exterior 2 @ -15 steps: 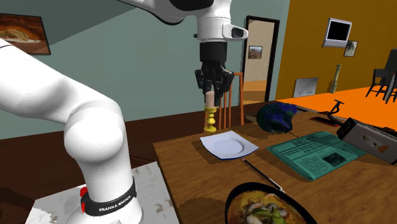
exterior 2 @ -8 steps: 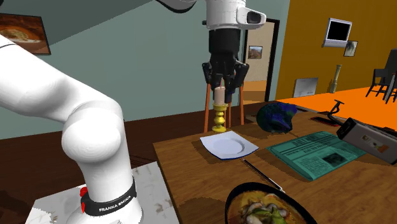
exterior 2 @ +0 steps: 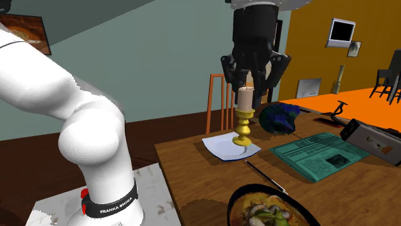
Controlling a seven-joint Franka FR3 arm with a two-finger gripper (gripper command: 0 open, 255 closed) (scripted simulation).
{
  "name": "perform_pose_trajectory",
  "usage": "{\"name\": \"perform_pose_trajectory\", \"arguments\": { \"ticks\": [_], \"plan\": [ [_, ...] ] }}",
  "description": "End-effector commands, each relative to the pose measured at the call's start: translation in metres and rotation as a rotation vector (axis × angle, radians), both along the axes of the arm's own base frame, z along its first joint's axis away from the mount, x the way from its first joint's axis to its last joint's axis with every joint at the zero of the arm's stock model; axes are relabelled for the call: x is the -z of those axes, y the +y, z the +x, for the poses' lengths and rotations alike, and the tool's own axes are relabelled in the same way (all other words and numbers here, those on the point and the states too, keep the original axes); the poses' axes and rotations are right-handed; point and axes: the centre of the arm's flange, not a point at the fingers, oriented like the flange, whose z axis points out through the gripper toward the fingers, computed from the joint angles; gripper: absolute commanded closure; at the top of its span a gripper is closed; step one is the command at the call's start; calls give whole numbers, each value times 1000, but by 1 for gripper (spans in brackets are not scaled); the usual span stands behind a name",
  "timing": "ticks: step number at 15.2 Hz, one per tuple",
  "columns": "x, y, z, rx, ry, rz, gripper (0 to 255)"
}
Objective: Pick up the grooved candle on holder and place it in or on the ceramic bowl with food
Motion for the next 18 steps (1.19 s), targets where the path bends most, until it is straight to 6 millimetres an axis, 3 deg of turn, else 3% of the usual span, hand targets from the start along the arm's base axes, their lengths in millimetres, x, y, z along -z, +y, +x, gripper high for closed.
{"name": "perform_pose_trajectory", "arguments": {
  "ticks": [1,7,18],
  "plan": [
    [-4,-27,-2,-1,1,-1,255],
    [-16,-101,-14,-1,1,-1,255],
    [42,-101,-14,-1,1,-1,255]
  ]
}}
